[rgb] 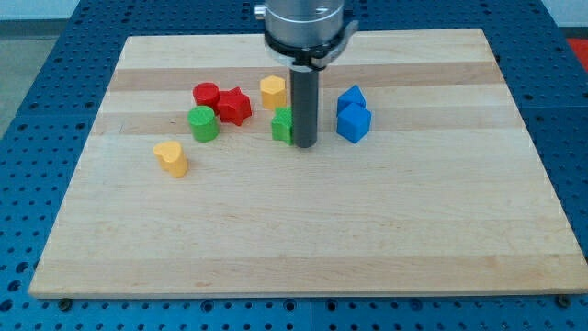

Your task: Move the green star into red circle

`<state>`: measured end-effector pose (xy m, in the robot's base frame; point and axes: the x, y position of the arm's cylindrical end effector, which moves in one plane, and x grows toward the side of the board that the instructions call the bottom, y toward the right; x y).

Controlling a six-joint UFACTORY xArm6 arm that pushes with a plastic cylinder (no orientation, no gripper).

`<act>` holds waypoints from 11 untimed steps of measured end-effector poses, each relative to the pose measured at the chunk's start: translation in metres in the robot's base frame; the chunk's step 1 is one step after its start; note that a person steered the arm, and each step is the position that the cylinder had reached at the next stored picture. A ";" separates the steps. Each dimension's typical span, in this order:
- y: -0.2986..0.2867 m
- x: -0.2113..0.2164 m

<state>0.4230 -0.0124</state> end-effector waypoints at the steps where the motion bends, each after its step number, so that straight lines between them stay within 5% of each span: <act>1: -0.020 0.000; 4: -0.087 -0.002; 6: 0.050 -0.038; 7: 0.061 -0.040; 11: -0.042 -0.042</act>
<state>0.3809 -0.0548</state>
